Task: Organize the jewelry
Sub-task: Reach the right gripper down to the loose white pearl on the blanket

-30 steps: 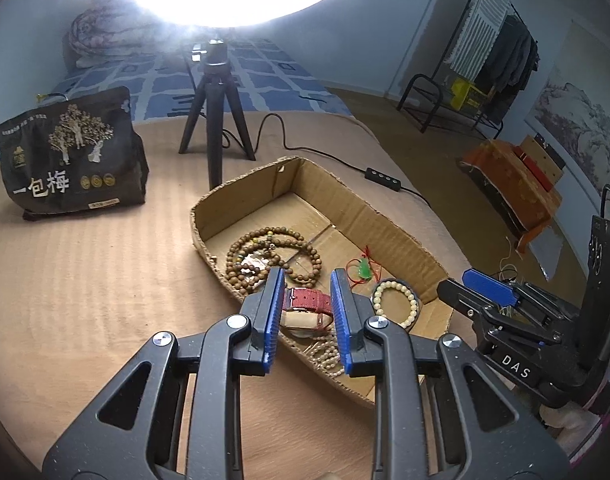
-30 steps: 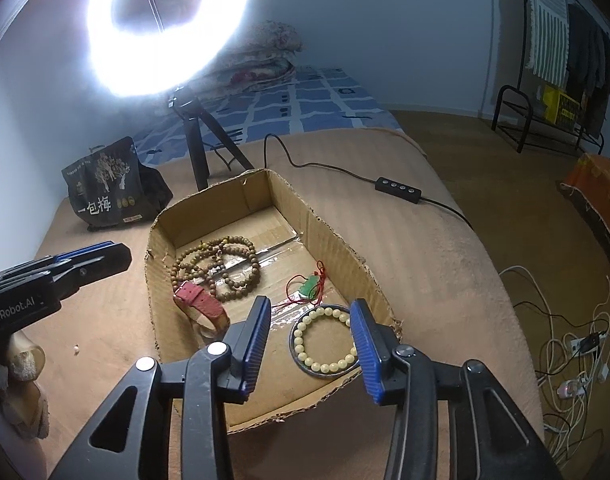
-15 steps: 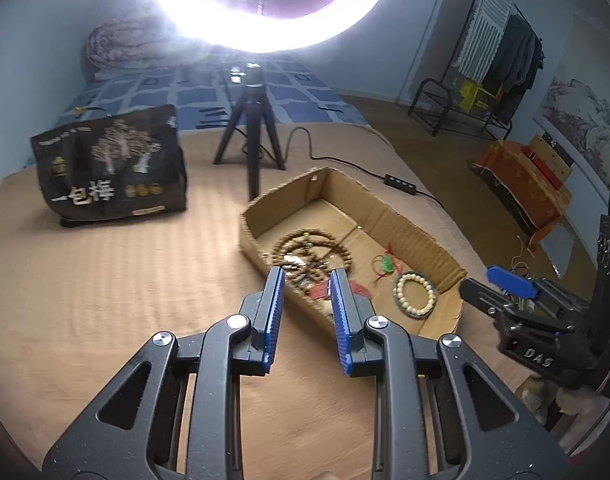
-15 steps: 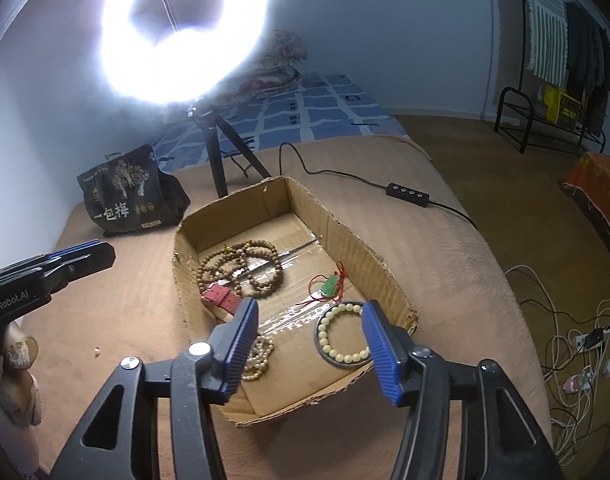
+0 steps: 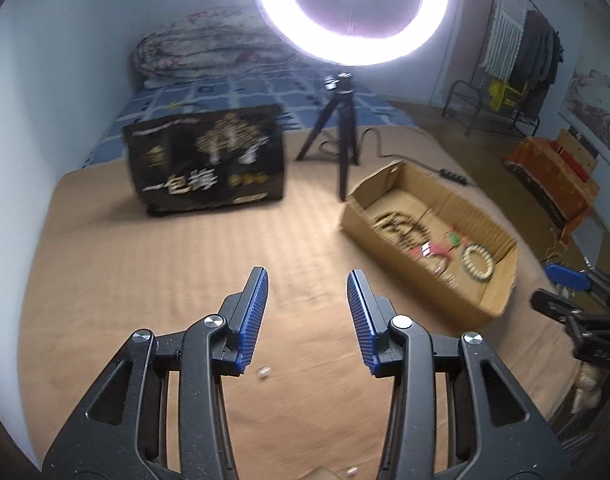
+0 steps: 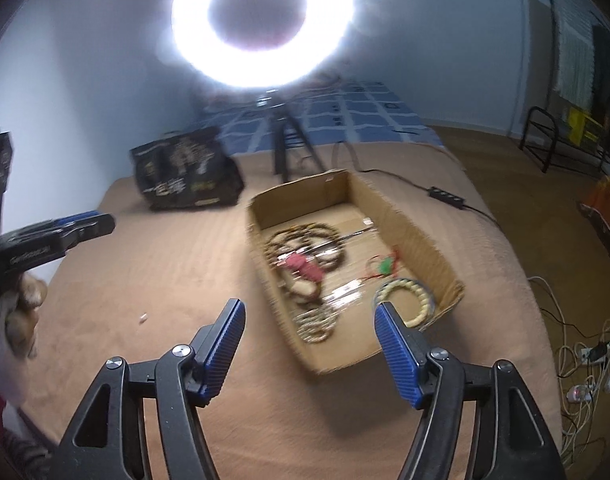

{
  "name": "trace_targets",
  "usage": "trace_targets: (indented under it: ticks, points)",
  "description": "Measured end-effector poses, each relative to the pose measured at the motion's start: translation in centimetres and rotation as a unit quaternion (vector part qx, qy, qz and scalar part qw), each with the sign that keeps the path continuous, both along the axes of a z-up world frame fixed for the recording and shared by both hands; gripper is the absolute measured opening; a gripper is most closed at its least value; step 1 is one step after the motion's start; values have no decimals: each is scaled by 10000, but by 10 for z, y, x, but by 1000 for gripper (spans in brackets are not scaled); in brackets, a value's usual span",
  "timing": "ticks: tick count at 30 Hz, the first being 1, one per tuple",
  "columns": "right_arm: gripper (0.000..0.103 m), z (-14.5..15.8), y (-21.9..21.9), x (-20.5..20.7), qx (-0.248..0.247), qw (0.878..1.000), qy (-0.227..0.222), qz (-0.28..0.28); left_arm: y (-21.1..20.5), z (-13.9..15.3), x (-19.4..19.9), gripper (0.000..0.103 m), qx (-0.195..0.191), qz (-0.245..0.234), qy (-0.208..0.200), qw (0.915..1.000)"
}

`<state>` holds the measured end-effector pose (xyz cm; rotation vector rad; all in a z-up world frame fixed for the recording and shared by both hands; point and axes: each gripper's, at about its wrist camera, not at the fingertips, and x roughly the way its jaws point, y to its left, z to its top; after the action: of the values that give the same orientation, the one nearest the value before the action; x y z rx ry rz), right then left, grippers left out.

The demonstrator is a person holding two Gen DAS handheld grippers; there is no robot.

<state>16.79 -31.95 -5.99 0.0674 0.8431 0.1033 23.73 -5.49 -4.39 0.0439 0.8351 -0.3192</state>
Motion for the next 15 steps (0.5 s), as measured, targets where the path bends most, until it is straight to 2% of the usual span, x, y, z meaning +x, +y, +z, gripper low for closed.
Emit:
trace_targets:
  ticks: [8, 15]
  points:
    - [70, -6, 54, -34, 93, 9978, 65, 655, 54, -20, -13, 42, 12, 296, 215, 9993]
    - [69, -29, 98, -55, 221, 9936, 147, 1096, 63, -48, -23, 42, -11, 233, 520, 9984]
